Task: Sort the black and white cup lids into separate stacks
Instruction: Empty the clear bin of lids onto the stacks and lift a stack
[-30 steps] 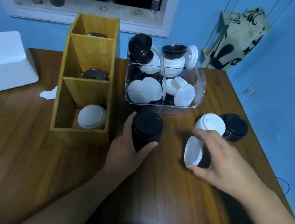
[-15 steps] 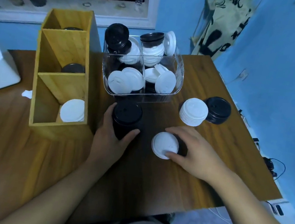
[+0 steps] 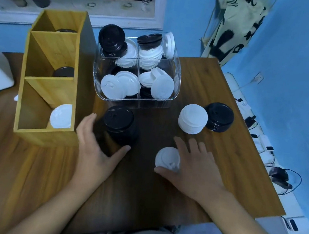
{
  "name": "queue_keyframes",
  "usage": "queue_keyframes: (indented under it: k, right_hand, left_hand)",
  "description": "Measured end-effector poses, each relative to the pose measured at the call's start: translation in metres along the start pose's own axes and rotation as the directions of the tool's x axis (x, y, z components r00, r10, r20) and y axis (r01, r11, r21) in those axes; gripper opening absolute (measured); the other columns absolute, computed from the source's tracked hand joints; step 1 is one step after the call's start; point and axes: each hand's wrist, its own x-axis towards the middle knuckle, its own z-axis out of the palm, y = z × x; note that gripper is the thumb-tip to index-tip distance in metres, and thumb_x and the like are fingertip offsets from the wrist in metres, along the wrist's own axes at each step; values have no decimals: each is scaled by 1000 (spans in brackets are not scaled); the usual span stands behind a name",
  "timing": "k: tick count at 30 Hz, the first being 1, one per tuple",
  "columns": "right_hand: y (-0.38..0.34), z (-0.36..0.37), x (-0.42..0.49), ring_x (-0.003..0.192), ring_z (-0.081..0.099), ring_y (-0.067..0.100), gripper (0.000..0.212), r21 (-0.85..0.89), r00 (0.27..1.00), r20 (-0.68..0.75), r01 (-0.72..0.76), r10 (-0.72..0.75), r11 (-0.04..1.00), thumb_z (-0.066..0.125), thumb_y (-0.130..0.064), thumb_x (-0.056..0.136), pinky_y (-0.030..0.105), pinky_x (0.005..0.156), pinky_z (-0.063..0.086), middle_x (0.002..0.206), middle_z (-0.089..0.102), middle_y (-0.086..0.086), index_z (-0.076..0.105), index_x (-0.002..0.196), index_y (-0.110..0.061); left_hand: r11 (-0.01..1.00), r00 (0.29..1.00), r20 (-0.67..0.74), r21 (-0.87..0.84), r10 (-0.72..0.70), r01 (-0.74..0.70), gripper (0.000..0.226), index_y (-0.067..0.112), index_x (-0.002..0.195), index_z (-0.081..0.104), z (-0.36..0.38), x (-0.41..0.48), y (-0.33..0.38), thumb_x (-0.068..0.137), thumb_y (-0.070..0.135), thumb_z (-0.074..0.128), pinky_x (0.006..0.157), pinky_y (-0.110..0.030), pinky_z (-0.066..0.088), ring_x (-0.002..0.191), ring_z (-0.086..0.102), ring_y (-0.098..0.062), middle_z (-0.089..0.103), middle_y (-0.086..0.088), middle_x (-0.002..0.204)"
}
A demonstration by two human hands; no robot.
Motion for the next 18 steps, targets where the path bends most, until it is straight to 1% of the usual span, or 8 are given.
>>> queue_keyframes:
  k: [3, 5, 6, 8, 11, 14, 16, 18]
  right_hand:
    - [18, -7, -1, 148, 19, 11, 85, 216, 955, 113, 247, -275, 945, 56, -64, 86, 41, 115, 35, 162, 19, -15, 16, 157, -40]
    - [25, -12, 3, 150, 15, 6, 80, 250, 907, 181, 333, -381, 909, 63, -43, 89, 36, 119, 29, 164, 17, -18, 20, 157, -42]
    - [27, -14, 4, 148, 19, 7, 78, 228, 905, 198, 331, -377, 915, 64, -42, 90, 34, 117, 29, 162, 20, -18, 21, 156, -41]
    - [32, -16, 4, 138, 32, 12, 78, 132, 945, 167, 263, -283, 956, 62, -59, 89, 33, 110, 36, 153, 30, -13, 23, 154, -39]
    - [46, -20, 2, 135, 32, 17, 88, 61, 984, 95, 142, -147, 988, 54, -77, 83, 38, 108, 39, 148, 31, -9, 23, 154, -35]
    - [58, -17, -1, 148, 16, 13, 81, 185, 946, 124, 273, -298, 944, 58, -61, 89, 38, 119, 28, 162, 17, -13, 20, 157, -37]
    - [65, -14, -1, 147, 18, 10, 77, 191, 923, 144, 328, -357, 925, 59, -54, 92, 32, 116, 26, 162, 20, -15, 21, 158, -38]
    - [73, -14, -1, 138, 27, 9, 79, 203, 941, 129, 284, -313, 937, 62, -58, 90, 27, 107, 32, 153, 29, -16, 25, 156, -37]
  left_hand:
    - [981, 980, -77, 87, 183, -176, 89, -5, 139, 41, -1, -22, 8, 77, 35, 90, 111, -28, 38, 136, 36, -17, 37, -22, 138]
    - [959, 965, -15, 112, 263, -259, 73, 0, 132, 48, 1, -35, 18, 80, 41, 80, 108, -27, 38, 129, 40, -19, 45, -22, 130]
    - [948, 955, 43, 114, 294, -297, 66, 4, 130, 51, 4, -40, 24, 83, 43, 75, 106, -26, 38, 125, 43, -20, 49, -19, 127]
    - [939, 930, 174, 57, 324, -338, 54, 8, 128, 57, 15, -43, 37, 88, 42, 70, 104, -20, 39, 121, 49, -15, 54, -9, 127]
    - [957, 907, 311, -49, 286, -285, 48, 11, 133, 58, 40, -28, 57, 93, 34, 69, 104, -29, 47, 126, 53, -11, 54, 0, 135]
    - [974, 906, 356, -101, 227, -204, 56, 11, 142, 52, 70, -6, 75, 92, 21, 75, 103, -36, 50, 130, 52, -12, 52, 0, 141]
    - [983, 920, 353, -118, 172, -139, 64, 11, 145, 48, 90, 10, 85, 89, 18, 78, 101, -24, 48, 125, 53, -7, 53, -1, 139]
    - [992, 929, 358, -107, 99, -65, 77, 15, 149, 43, 110, 28, 93, 84, 23, 83, 101, -17, 46, 123, 51, -5, 52, 1, 141]
